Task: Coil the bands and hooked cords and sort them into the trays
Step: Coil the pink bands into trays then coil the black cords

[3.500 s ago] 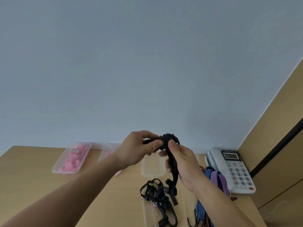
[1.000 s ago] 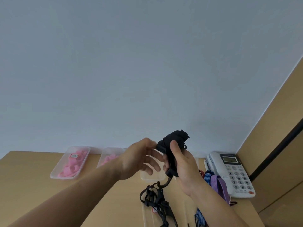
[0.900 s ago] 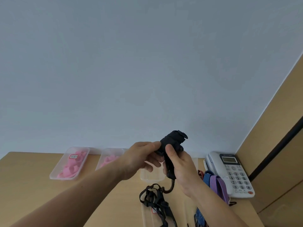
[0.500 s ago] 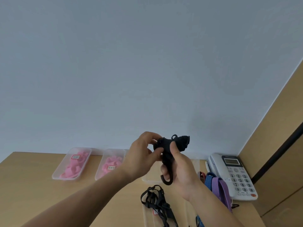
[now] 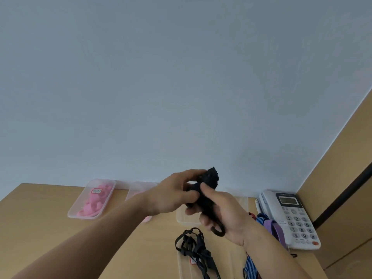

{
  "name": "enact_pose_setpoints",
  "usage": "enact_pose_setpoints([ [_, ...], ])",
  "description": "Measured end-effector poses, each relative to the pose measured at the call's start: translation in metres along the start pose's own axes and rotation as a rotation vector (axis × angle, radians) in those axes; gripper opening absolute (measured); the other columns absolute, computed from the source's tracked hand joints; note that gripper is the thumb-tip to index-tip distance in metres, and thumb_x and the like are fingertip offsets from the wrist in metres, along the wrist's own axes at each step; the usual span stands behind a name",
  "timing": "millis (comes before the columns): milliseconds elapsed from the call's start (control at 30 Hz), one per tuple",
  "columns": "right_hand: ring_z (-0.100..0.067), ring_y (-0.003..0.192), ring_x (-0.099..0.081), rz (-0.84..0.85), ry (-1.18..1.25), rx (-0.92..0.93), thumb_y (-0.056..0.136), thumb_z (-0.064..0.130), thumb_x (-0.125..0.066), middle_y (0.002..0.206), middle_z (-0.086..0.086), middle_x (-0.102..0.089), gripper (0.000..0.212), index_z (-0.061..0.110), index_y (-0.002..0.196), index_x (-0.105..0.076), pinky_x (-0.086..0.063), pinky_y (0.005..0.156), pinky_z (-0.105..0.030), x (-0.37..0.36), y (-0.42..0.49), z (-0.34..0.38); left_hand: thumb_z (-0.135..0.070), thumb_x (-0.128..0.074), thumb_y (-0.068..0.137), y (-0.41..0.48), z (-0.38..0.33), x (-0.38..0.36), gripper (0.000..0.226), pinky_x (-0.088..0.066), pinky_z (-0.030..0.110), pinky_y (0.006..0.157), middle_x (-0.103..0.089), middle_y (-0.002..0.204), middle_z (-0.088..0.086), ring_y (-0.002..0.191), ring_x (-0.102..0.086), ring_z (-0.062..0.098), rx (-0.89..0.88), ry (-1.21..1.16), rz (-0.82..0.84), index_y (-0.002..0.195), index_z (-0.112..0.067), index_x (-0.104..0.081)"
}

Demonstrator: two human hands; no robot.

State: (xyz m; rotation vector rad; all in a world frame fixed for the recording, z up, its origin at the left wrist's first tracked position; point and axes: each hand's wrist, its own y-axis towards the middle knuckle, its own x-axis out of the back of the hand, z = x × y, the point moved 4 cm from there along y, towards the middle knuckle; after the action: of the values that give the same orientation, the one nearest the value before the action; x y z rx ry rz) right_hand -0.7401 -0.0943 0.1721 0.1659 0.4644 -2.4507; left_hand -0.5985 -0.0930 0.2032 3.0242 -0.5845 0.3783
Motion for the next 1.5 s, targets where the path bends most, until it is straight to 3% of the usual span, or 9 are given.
enact_pose_setpoints([
  [133, -0.029, 0.074, -0.065, 0.007, 0.150, 0.120, 0.092, 0.039, -0.056, 0.110, -0.032, -0.065, 0.046, 0.005, 0.122, -0.064, -0.050, 0.062, -0.033, 0.003, -0.002, 0.006, -0.006, -0.054, 0.079, 0.002, 0.010, 0.011, 0.056, -0.053, 0.026, 0.075, -0.066, 0.123, 0.003, 0.093, -0.069, 0.017, -0.040, -0.159, -0.199, 0.132, -0.020, -0.057],
  [233, -0.041, 0.088, -0.069, -0.106, 0.162, 0.253, 0.092, 0.018, -0.051, 0.114, -0.031, -0.065, 0.044, 0.007, 0.134, -0.050, -0.053, 0.068, -0.037, 0.011, -0.002, 0.007, -0.006, -0.056, 0.078, 0.004, 0.014, 0.017, 0.051, -0.053, 0.047, 0.091, -0.066, 0.121, 0.009, 0.104, -0.068, 0.036, -0.049, -0.294, -0.312, 0.127, -0.016, -0.061],
  [400, -0.028, 0.106, -0.068, -0.056, -0.192, 0.389, 0.081, 0.013, -0.062, 0.121, -0.004, -0.068, 0.059, 0.017, 0.138, -0.048, -0.053, 0.084, -0.030, 0.005, -0.007, 0.008, -0.006, -0.056, 0.077, 0.008, 0.017, 0.022, 0.048, -0.054, 0.047, 0.089, -0.066, 0.117, 0.020, 0.096, -0.066, 0.031, -0.002, -0.428, -0.384, 0.124, -0.009, -0.063],
  [533, -0.020, 0.110, -0.065, -0.028, -0.486, 0.339, 0.070, 0.034, -0.086, 0.124, 0.006, -0.067, 0.090, 0.027, 0.146, -0.037, -0.052, 0.095, -0.033, 0.003, -0.007, 0.000, 0.006, -0.044, 0.094, 0.008, 0.024, 0.022, 0.033, -0.058, 0.036, 0.077, -0.069, 0.107, 0.022, 0.091, -0.068, 0.029, 0.043, -0.547, -0.408, 0.119, 0.000, -0.064],
  [700, -0.006, 0.069, -0.068, -0.320, -0.568, 0.496, 0.094, 0.029, -0.062, 0.083, 0.008, -0.074, 0.017, 0.034, 0.109, -0.067, -0.052, 0.066, -0.019, 0.010, 0.001, 0.010, -0.003, -0.056, 0.080, 0.002, 0.028, 0.017, 0.039, -0.048, 0.044, 0.088, -0.067, 0.111, 0.024, 0.095, -0.063, 0.032, 0.036, -0.547, -0.367, 0.115, -0.009, -0.070],
  [900, -0.014, 0.049, -0.054, -0.299, -0.379, 0.384, 0.077, 0.063, -0.055, 0.059, -0.003, -0.065, 0.062, 0.003, 0.080, -0.068, -0.045, 0.051, -0.025, 0.012, 0.015, 0.015, -0.001, -0.054, 0.076, -0.005, 0.029, 0.020, 0.050, -0.047, 0.046, 0.084, -0.065, 0.115, 0.027, 0.093, -0.061, 0.037, -0.025, -0.556, -0.277, 0.125, -0.010, -0.064],
  [1133, -0.019, 0.038, -0.037, -0.405, -0.016, 0.174, 0.063, 0.069, -0.066, 0.046, -0.008, -0.045, 0.057, 0.015, 0.049, -0.054, -0.035, 0.041, -0.026, -0.004, 0.041, -0.002, 0.001, -0.052, 0.074, -0.017, 0.030, 0.024, 0.061, -0.045, 0.050, 0.087, -0.053, 0.135, 0.019, 0.096, -0.062, 0.038, -0.103, -0.561, -0.282, 0.134, -0.013, -0.053],
  [1367, -0.014, 0.040, -0.041, -0.653, -0.014, 0.340, 0.078, 0.043, -0.074, 0.046, -0.002, -0.050, 0.037, 0.008, 0.084, -0.064, -0.037, 0.049, -0.030, -0.014, 0.051, 0.000, -0.003, -0.059, 0.078, -0.025, 0.042, 0.029, 0.060, -0.049, 0.056, 0.097, -0.060, 0.133, -0.001, 0.106, -0.066, 0.035, -0.081, -0.590, -0.340, 0.135, -0.017, -0.050],
  [1500, -0.010, 0.061, -0.058, -0.762, -0.368, 0.395, 0.095, 0.034, -0.059, 0.067, 0.003, -0.066, 0.029, 0.016, 0.074, -0.068, -0.043, 0.056, -0.016, -0.026, 0.055, 0.000, -0.004, -0.061, 0.078, -0.025, 0.045, 0.038, 0.058, -0.056, 0.026, 0.070, -0.067, 0.116, -0.017, 0.089, -0.072, 0.024, -0.082, -0.408, -0.424, 0.129, -0.030, -0.050],
])
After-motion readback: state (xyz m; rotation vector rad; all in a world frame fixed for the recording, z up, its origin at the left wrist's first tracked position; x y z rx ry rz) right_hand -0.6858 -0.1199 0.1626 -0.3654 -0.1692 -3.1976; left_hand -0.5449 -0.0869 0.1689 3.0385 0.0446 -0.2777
